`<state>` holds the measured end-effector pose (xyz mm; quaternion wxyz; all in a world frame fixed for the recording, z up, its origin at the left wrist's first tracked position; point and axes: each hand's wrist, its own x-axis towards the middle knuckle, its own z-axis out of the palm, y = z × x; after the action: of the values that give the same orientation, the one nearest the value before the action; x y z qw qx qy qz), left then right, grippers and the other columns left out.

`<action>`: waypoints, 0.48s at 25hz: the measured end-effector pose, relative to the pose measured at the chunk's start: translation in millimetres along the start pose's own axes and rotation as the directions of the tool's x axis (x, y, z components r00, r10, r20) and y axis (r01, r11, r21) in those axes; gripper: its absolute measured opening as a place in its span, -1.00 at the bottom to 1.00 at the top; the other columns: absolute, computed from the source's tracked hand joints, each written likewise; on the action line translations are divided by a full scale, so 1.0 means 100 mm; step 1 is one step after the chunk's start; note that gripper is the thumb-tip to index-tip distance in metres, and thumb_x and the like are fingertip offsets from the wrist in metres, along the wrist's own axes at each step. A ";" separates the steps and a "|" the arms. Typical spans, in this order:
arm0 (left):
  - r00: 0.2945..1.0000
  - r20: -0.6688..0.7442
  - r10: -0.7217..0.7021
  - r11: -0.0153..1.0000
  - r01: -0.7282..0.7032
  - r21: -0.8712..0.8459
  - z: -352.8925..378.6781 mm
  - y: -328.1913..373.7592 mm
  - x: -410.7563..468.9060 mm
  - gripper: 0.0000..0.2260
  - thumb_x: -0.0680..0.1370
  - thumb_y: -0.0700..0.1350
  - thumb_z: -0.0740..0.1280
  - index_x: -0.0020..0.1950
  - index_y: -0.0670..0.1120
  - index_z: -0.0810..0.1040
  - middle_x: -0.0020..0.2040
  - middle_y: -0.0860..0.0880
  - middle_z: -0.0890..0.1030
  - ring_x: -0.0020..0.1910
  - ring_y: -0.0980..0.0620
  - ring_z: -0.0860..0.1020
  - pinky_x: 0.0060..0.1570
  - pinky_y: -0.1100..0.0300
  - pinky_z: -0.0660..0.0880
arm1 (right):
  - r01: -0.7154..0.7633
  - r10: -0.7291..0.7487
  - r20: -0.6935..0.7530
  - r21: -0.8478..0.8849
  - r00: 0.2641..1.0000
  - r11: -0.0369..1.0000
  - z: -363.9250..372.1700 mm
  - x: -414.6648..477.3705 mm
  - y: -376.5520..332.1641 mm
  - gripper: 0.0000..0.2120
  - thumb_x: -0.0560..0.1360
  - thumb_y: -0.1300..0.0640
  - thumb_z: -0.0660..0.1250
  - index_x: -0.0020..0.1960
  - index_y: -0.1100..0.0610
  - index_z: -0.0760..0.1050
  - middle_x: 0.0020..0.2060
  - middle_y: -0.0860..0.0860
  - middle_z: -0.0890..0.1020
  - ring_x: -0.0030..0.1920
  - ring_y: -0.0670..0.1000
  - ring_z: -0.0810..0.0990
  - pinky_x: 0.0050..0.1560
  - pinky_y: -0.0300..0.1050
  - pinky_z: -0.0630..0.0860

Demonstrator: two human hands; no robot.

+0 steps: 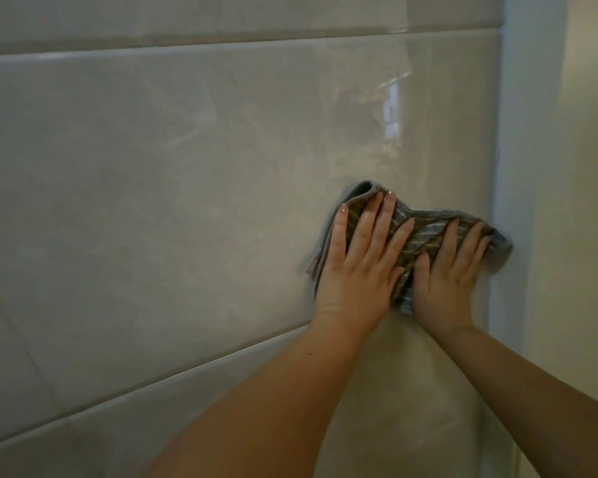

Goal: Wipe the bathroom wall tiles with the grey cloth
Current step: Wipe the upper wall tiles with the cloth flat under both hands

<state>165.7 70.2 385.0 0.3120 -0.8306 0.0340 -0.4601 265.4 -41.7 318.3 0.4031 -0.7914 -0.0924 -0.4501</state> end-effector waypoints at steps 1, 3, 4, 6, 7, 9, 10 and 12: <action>1.000 0.013 0.015 1.000 -0.015 0.002 -0.02 -0.09 -0.07 -0.44 0.66 0.15 -0.05 0.61 -0.01 -0.11 0.61 -0.18 -0.16 0.59 -0.17 -0.17 0.43 -0.23 -0.43 | -0.023 0.023 0.002 0.013 1.000 1.000 0.02 -0.09 -0.13 -0.34 0.58 -0.10 -0.09 0.57 0.23 -0.07 0.53 0.34 -0.06 0.53 0.34 -0.11 0.50 0.32 -0.07; 1.000 0.022 0.009 1.000 -0.009 0.004 -0.07 -0.31 -0.25 -0.45 0.66 0.14 -0.06 0.62 -0.01 -0.07 0.61 -0.17 -0.13 0.59 -0.17 -0.14 0.46 -0.23 -0.39 | -0.035 0.034 0.008 0.039 0.999 0.999 0.05 -0.30 -0.44 -0.35 0.57 -0.05 -0.07 0.55 0.28 -0.04 0.52 0.35 0.00 0.53 0.33 -0.06 0.51 0.30 -0.02; 1.000 0.023 0.002 1.000 -0.002 -0.001 -0.10 -0.42 -0.37 -0.46 0.66 0.14 -0.05 0.61 -0.01 -0.02 0.62 -0.17 -0.08 0.59 -0.16 -0.09 0.47 -0.23 -0.35 | -0.037 0.037 0.016 0.044 0.999 0.998 0.06 -0.43 -0.61 -0.36 0.57 -0.02 -0.05 0.54 0.30 -0.03 0.52 0.35 0.03 0.53 0.32 -0.02 0.50 0.29 0.01; 1.000 0.019 -0.001 1.000 0.001 -0.012 -0.15 -0.68 -0.67 -0.47 0.65 0.13 0.00 0.61 -0.01 0.09 0.61 -0.17 0.01 0.59 -0.16 -0.01 0.50 -0.23 -0.27 | -0.014 0.013 0.039 0.040 0.999 0.999 0.07 -0.72 -0.96 -0.36 0.56 0.02 -0.01 0.54 0.31 -0.01 0.51 0.33 0.10 0.53 0.30 0.03 0.48 0.26 0.07; 1.000 0.021 0.001 1.000 0.000 -0.018 -0.18 -0.82 -0.85 -0.47 0.65 0.12 0.03 0.60 0.00 0.13 0.61 -0.17 0.04 0.58 -0.15 0.02 0.51 -0.23 -0.23 | 0.009 -0.011 0.052 0.034 0.999 0.999 0.06 -0.87 -1.14 -0.37 0.56 0.03 0.02 0.54 0.30 0.01 0.51 0.32 0.12 0.52 0.29 0.05 0.47 0.24 0.09; 0.999 0.036 0.000 1.000 0.001 -0.016 -0.26 -1.12 -1.23 -0.49 0.65 0.11 0.06 0.58 0.01 0.20 0.60 -0.16 0.09 0.58 -0.15 0.07 0.51 -0.23 -0.15 | 0.072 -0.075 0.101 0.031 0.992 0.997 0.04 -1.18 -1.48 -0.37 0.55 0.04 0.04 0.54 0.27 0.03 0.51 0.28 0.16 0.53 0.27 0.07 0.45 0.23 0.12; 0.999 0.045 -0.004 1.000 0.004 -0.007 -0.30 -1.27 -1.43 -0.50 0.64 0.11 0.07 0.57 0.01 0.23 0.60 -0.15 0.10 0.57 -0.15 0.08 0.51 -0.23 -0.13 | 0.103 -0.108 0.132 0.047 0.985 0.994 0.02 -1.33 -1.65 -0.38 0.55 0.04 0.05 0.55 0.25 0.03 0.52 0.26 0.17 0.53 0.26 0.07 0.45 0.22 0.14; 0.997 0.080 -0.022 1.000 0.022 0.008 -0.41 -1.60 -1.82 -0.50 0.60 0.08 0.11 0.55 0.04 0.28 0.60 -0.13 0.12 0.57 -0.14 0.10 0.51 -0.23 -0.09 | 0.179 -0.196 0.182 0.102 0.964 0.978 -0.03 -1.56 -1.96 -0.43 0.60 0.03 0.01 0.56 0.18 0.02 0.53 0.19 0.17 0.54 0.20 0.07 0.44 0.19 0.14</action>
<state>-8.0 240.8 353.8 0.3111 -0.8474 0.0107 -0.4301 73.8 118.8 305.4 0.3812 -0.8009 -0.2242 -0.4037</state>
